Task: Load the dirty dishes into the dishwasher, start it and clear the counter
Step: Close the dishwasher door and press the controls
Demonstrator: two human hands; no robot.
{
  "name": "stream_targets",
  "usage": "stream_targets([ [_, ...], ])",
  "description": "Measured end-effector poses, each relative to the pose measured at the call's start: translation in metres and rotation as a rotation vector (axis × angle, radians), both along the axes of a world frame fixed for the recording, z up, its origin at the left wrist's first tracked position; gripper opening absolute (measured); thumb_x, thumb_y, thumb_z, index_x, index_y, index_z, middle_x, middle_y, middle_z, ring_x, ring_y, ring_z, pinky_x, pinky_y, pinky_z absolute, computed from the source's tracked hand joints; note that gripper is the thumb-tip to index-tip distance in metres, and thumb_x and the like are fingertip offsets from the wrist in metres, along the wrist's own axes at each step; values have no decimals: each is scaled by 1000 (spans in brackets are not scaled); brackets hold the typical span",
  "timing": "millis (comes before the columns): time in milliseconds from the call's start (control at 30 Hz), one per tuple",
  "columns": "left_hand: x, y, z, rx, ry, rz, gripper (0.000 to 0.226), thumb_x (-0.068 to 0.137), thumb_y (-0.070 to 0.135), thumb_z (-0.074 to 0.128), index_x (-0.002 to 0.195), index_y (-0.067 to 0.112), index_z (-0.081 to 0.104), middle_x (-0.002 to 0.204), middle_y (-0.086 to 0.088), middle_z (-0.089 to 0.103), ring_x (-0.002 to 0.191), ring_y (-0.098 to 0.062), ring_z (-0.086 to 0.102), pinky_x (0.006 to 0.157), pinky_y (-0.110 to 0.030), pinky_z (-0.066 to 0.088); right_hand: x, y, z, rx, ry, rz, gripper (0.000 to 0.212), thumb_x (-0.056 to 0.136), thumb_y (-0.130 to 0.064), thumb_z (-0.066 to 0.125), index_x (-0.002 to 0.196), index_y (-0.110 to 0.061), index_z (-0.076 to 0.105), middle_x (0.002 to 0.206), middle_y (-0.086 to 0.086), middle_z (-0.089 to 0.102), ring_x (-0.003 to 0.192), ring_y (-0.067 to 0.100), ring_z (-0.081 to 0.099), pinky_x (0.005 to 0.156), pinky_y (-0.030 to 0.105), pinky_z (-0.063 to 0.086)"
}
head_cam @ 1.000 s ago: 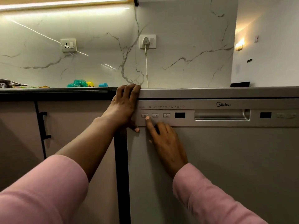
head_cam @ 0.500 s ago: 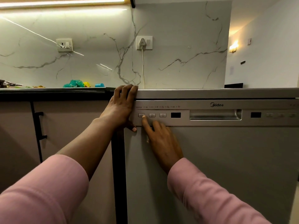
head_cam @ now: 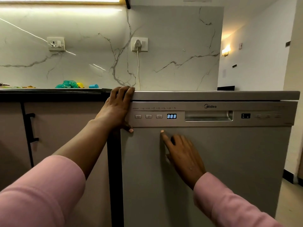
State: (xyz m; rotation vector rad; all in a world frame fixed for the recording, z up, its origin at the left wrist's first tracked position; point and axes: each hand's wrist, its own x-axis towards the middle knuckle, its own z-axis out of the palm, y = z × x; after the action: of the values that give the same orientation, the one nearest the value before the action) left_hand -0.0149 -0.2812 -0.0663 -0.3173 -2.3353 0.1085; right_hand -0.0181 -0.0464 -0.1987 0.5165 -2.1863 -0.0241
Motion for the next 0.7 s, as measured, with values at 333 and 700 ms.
stream_targets([
  [333,1,0,-2,9,27,-15,141,43,47,93,152,15,9,152,-6,17,139,-28,13,113,-49,29,-10,2,-11,35,-158,10,117,59,-13,85,150,-17,14,108,11,50,87,24,53,65,28,48],
  [700,-1,2,-1,44,25,-40,135,49,51,90,151,16,10,152,-6,17,139,-28,11,114,-49,26,-11,2,-13,28,-176,61,113,74,-12,76,149,-24,-8,125,14,42,105,27,48,81,33,50],
])
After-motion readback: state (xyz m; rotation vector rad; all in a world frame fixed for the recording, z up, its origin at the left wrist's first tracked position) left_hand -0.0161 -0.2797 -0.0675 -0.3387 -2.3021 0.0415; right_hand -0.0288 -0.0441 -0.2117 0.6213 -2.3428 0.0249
